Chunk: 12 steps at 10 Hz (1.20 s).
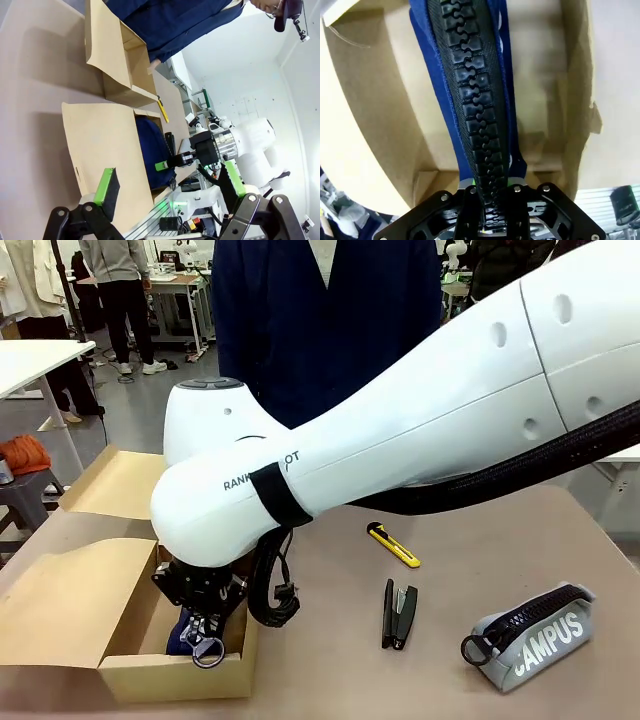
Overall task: Place items inside the box.
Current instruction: Pick up a Pencil pouch or Stapler and place it inside the Mailer Box closest to the robot.
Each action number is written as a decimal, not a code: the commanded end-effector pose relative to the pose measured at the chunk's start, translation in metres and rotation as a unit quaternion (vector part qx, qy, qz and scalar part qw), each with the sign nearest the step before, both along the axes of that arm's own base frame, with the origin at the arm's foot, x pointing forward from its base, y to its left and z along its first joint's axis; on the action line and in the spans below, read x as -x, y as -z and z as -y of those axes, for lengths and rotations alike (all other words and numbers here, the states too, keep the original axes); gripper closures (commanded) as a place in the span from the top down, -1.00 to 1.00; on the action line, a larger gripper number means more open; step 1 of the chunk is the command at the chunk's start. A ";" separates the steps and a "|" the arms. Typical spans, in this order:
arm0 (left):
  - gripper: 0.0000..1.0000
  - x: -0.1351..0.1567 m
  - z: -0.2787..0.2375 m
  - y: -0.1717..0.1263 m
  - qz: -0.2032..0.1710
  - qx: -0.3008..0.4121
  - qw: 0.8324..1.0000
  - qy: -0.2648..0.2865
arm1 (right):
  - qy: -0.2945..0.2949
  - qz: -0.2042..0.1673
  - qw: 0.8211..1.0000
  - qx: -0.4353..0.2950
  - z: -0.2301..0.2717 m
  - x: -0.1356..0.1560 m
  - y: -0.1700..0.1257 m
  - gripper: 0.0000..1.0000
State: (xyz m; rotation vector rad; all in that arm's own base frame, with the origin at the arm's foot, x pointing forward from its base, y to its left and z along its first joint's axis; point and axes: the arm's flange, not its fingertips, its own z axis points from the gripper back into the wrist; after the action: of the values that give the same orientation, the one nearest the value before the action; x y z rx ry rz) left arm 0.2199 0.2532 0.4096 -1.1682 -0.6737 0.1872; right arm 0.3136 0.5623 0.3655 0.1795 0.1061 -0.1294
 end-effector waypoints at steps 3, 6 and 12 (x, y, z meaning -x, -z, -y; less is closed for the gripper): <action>1.00 0.000 0.001 -0.002 0.015 0.001 1.000 0.000 | 0.015 -0.004 1.000 0.020 -0.002 0.002 -0.004 1.00; 1.00 0.000 0.001 -0.002 0.015 0.001 1.000 0.000 | 0.020 0.003 1.000 0.023 0.001 0.003 -0.006 0.74; 1.00 0.000 0.001 -0.002 0.015 0.001 1.000 0.000 | 0.021 0.010 1.000 0.008 0.005 0.004 -0.012 1.00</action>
State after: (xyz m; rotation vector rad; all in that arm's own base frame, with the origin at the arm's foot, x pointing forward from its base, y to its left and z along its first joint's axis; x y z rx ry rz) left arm 0.2199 0.2532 0.4096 -1.1682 -0.6737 0.1872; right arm 0.3147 0.5597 0.3727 0.1618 0.1070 -0.1370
